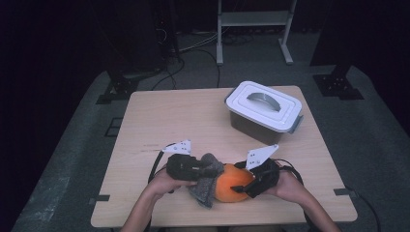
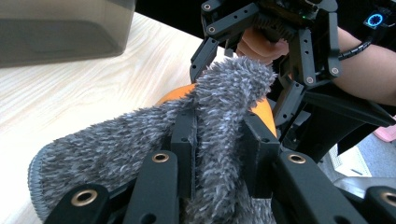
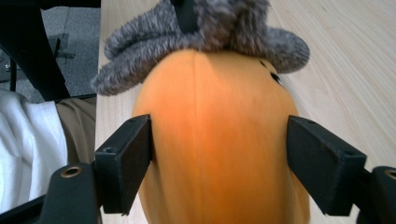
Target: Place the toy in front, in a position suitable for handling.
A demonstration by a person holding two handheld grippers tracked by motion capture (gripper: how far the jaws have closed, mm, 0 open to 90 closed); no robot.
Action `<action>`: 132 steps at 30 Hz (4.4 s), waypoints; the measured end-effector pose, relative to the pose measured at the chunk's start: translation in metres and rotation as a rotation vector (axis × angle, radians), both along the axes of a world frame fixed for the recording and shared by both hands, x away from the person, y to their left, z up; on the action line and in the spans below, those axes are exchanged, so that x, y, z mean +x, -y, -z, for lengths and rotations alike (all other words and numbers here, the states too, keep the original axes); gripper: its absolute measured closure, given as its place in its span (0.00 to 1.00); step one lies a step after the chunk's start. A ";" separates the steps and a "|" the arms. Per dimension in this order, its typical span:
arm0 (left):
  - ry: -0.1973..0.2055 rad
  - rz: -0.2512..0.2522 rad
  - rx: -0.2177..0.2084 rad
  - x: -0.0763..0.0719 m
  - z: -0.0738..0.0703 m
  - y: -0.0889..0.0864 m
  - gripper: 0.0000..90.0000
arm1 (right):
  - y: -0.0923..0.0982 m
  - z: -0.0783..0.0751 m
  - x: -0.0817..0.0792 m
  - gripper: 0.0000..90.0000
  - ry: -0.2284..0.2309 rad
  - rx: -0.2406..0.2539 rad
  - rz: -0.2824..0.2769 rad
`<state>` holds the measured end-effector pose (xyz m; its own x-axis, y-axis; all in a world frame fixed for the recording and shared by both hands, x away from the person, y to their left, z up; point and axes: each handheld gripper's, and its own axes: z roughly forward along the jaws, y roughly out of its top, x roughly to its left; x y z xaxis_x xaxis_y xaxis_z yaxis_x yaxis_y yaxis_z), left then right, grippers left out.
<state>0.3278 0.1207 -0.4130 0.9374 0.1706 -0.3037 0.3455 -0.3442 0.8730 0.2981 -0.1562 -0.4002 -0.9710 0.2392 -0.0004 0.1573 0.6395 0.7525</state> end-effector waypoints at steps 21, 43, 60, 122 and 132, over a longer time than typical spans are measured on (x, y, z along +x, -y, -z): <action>0.035 -0.016 -0.036 0.001 -0.014 -0.014 0.77 | -0.018 -0.003 0.012 0.58 0.012 0.039 -0.028; 0.010 -0.048 0.018 0.007 0.002 -0.021 0.77 | 0.015 0.017 0.027 0.50 -0.044 0.145 -0.034; 0.019 0.011 0.002 0.006 -0.009 0.023 0.77 | 0.034 -0.006 0.001 0.28 -0.008 0.043 0.132; 0.054 0.040 0.030 -0.002 -0.018 0.016 0.78 | 0.019 0.003 0.001 0.30 -0.063 0.123 0.063; 0.094 0.089 0.021 -0.003 -0.035 0.035 0.78 | 0.009 0.010 -0.002 0.50 -0.033 0.133 -0.007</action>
<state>0.3250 0.0858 -0.3778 0.9732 0.0913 -0.2110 0.2299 -0.3881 0.8925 0.2961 -0.1657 -0.4102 -0.9717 0.2280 0.0625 0.1788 0.5355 0.8254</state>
